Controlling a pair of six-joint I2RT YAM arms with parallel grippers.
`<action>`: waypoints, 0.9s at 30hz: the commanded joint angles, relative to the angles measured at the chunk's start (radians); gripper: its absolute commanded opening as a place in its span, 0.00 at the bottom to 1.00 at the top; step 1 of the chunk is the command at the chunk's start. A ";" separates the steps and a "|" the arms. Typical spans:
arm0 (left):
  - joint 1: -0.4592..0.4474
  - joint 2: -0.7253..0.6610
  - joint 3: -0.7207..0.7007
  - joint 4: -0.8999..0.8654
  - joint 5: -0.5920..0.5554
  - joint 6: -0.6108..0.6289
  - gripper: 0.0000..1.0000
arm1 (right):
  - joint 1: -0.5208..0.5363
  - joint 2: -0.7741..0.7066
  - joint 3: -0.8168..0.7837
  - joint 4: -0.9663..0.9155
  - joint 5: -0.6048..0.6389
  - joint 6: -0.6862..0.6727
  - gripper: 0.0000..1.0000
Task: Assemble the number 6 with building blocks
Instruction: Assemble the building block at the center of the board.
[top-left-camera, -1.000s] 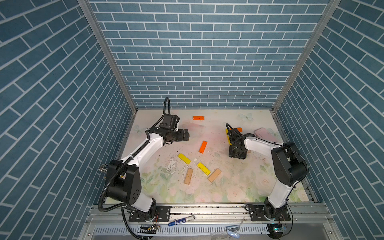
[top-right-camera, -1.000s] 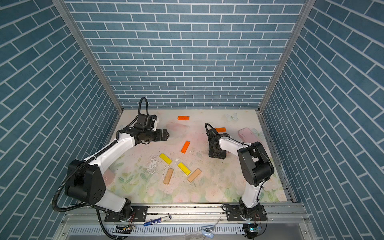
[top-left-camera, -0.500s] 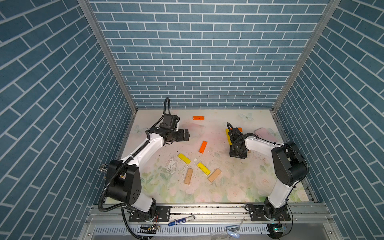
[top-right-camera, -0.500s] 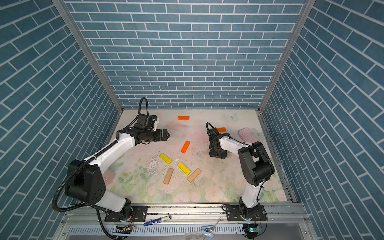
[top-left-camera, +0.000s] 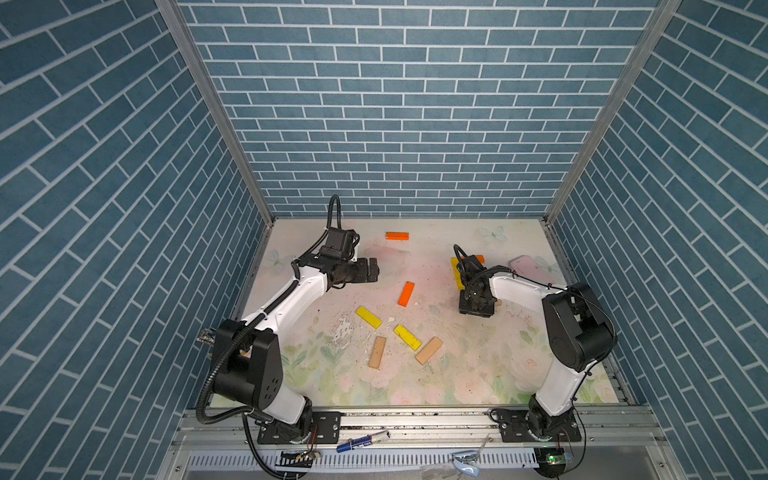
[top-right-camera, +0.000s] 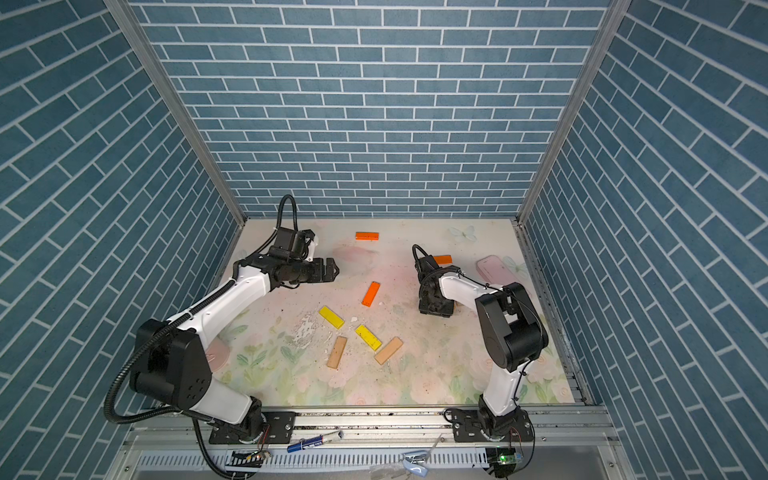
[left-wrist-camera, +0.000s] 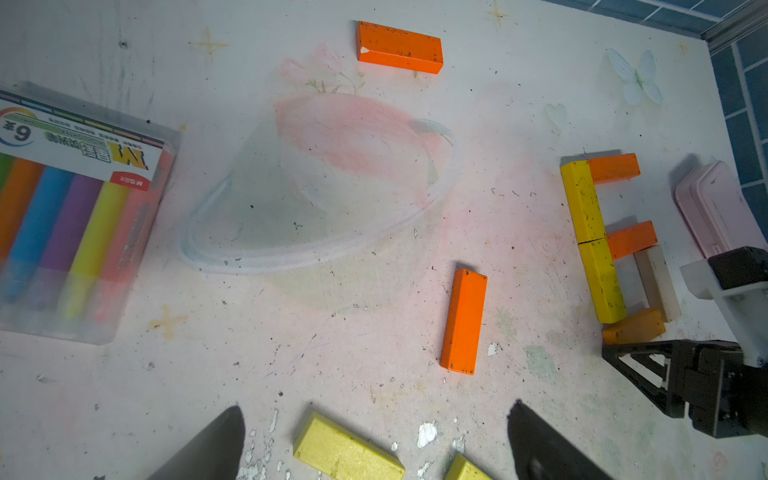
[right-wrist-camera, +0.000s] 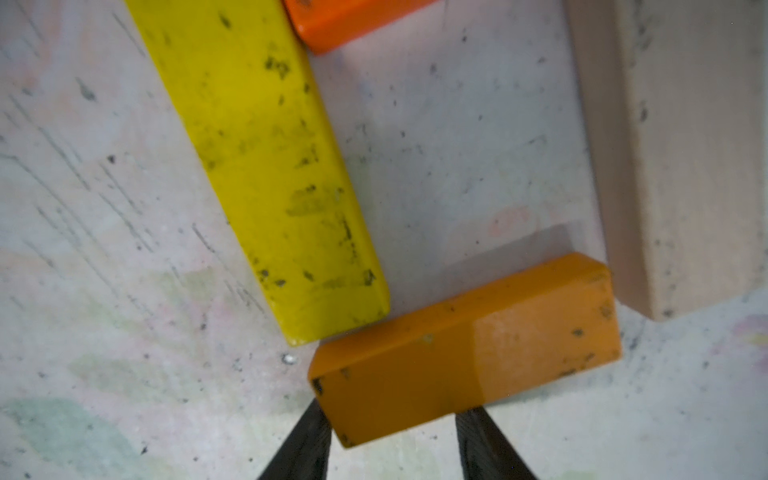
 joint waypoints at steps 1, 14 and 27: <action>-0.005 0.014 -0.006 0.004 0.000 -0.003 0.99 | -0.005 0.023 0.023 -0.012 0.003 -0.017 0.50; -0.004 0.012 -0.005 0.006 0.004 -0.004 0.99 | -0.006 0.036 0.034 -0.014 -0.001 -0.035 0.50; -0.004 0.013 -0.007 0.010 0.006 -0.005 0.99 | -0.009 0.050 0.047 -0.029 0.008 -0.074 0.50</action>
